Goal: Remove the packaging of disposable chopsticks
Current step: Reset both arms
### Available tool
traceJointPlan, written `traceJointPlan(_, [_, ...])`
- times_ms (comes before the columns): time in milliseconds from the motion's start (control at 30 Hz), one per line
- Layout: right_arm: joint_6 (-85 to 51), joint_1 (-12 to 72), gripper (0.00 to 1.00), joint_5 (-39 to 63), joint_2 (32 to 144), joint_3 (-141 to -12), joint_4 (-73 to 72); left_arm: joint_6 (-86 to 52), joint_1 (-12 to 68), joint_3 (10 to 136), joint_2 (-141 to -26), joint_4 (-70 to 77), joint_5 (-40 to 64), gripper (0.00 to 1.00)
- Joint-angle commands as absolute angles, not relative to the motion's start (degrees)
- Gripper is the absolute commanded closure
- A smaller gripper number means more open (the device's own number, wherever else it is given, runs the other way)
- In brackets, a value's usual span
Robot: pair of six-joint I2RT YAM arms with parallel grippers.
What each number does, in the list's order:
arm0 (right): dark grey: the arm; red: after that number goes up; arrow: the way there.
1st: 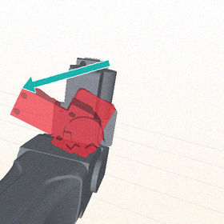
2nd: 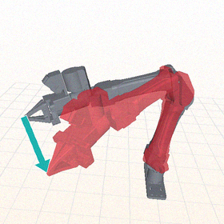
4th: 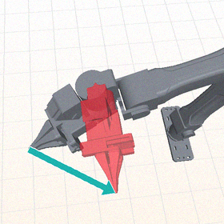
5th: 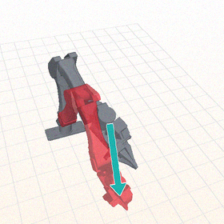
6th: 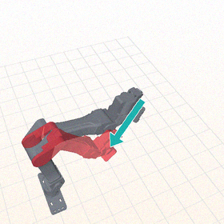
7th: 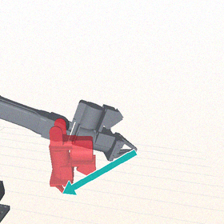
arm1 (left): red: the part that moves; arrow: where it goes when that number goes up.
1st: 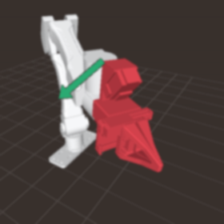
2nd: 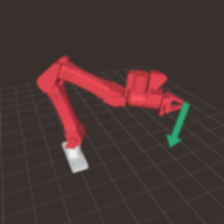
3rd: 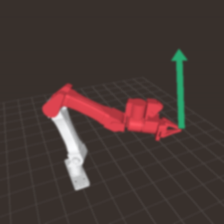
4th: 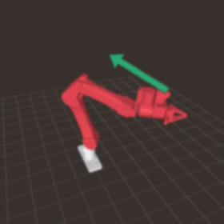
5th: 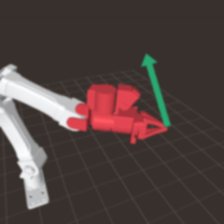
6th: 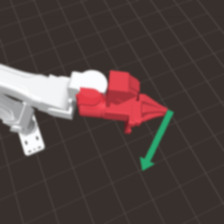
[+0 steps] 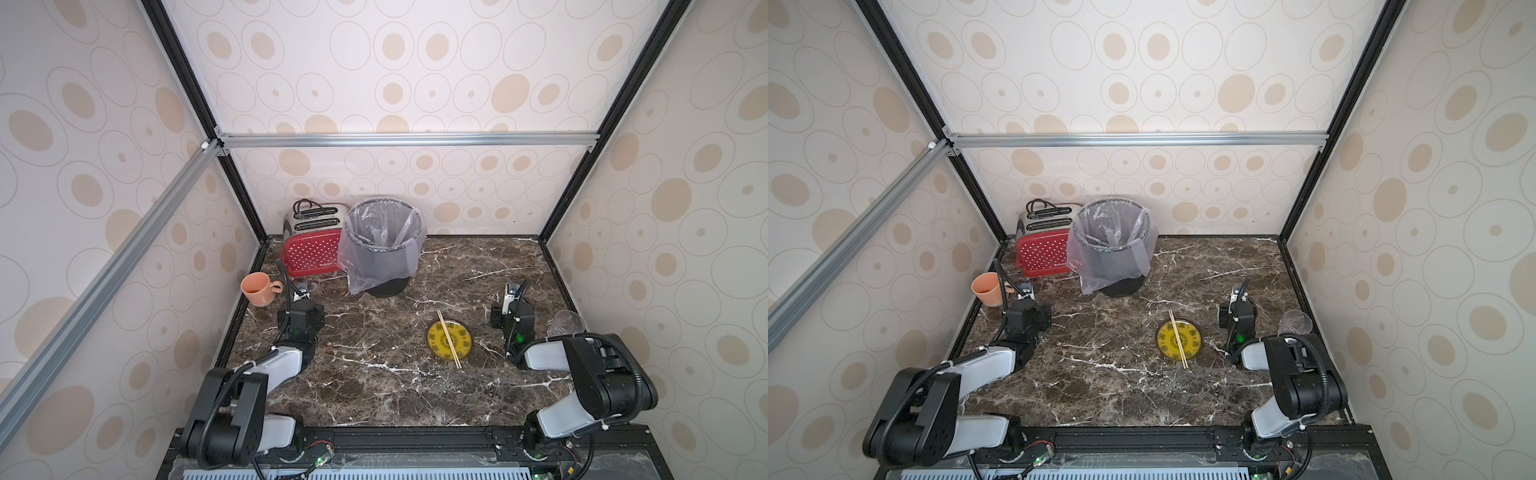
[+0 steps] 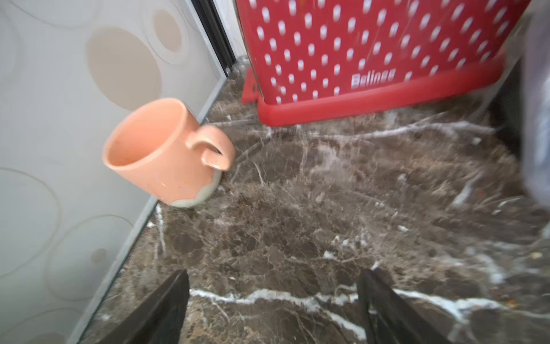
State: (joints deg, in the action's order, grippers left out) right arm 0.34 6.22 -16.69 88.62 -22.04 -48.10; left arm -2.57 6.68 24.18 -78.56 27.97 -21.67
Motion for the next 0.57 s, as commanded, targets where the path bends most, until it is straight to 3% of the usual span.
traceJointPlan(0, [0.02, 5.81, 0.01, -16.78, 88.52, -22.77, -48.97, 2.82, 5.64, 25.30, -80.97, 39.61, -16.60, 0.12])
traceJointPlan(133, [0.00, 5.85, 0.01, -16.69, 88.36, -22.85, -48.71, -0.55, 0.77, 23.16, -85.34, 47.39, -10.68, 0.11])
traceJointPlan(200, [0.00, 5.81, 0.01, -16.70, 88.26, -22.89, -48.45, -1.45, 0.33, 22.21, -89.49, 54.31, -12.44, 0.11])
traceJointPlan(267, [0.00, 5.81, 0.01, -16.69, 88.39, -22.94, -48.51, -2.29, -0.60, 24.63, -88.02, 46.66, -10.01, 0.10])
traceJointPlan(533, [-0.88, 3.23, 0.00, -11.00, 88.55, -23.96, -46.20, -2.61, -1.32, 24.96, -88.52, 47.01, -9.15, 0.04])
